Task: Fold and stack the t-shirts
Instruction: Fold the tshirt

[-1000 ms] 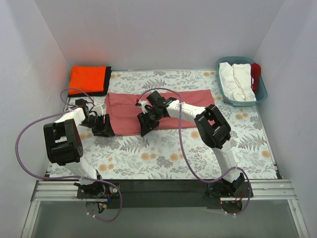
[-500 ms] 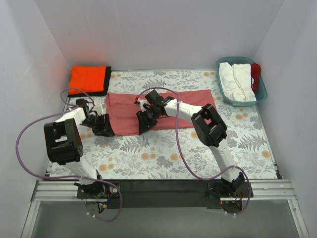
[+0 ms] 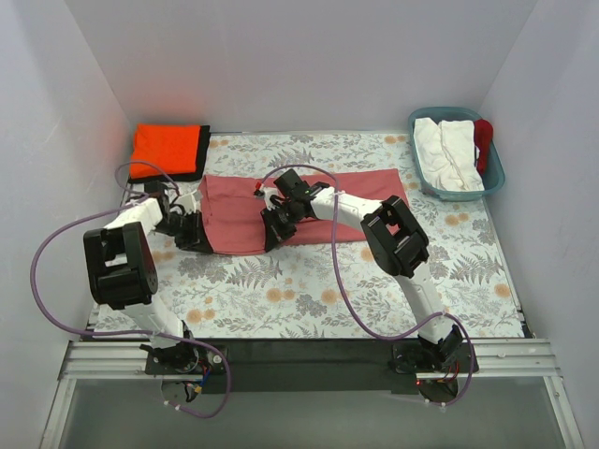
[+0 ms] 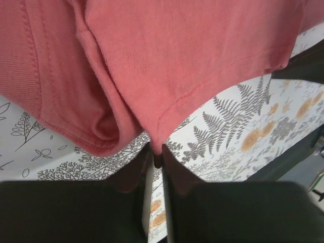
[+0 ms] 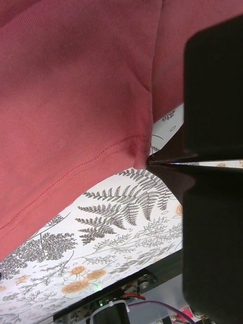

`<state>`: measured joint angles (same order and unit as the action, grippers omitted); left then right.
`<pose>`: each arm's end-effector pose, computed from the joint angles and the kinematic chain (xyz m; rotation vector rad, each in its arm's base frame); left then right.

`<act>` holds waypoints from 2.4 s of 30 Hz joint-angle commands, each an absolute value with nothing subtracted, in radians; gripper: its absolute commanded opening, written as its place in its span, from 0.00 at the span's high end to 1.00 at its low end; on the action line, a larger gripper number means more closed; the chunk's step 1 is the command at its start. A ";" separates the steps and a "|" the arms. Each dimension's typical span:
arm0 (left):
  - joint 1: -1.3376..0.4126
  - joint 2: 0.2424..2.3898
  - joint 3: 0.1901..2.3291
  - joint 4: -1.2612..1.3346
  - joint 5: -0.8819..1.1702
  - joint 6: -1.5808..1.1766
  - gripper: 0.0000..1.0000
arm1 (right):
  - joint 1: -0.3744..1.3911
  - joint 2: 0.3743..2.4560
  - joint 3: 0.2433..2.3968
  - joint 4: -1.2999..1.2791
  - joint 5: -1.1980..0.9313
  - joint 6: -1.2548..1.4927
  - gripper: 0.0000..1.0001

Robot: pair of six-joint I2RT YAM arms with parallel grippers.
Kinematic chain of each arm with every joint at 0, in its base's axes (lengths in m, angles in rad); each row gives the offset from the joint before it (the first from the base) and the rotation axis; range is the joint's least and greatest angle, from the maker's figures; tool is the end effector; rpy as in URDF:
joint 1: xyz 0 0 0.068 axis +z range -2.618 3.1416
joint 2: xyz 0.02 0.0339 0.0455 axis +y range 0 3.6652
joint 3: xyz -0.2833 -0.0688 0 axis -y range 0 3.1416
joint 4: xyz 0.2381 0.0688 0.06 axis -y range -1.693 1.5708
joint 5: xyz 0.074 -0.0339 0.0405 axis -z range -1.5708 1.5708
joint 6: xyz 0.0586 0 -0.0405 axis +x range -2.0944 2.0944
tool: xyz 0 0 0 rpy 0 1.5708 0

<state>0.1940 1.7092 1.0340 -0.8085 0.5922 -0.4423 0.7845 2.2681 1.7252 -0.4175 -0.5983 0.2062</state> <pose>0.2939 0.0244 0.1699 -0.8982 2.8544 -0.9219 0.3355 0.3815 0.1587 -1.0080 2.4804 1.1221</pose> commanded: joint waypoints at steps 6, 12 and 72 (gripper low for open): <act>0.189 1.690 1.206 -0.873 0.652 -0.457 1.00 | 0.755 2.246 1.775 -0.393 -0.683 0.189 0.99; 0.179 1.792 1.392 -0.879 0.680 -0.482 1.00 | 0.718 2.255 1.821 -0.374 -0.716 0.184 0.99; 0.094 2.293 1.973 -0.836 0.592 -0.607 1.00 | 0.571 2.457 2.026 -0.235 -0.656 0.195 0.99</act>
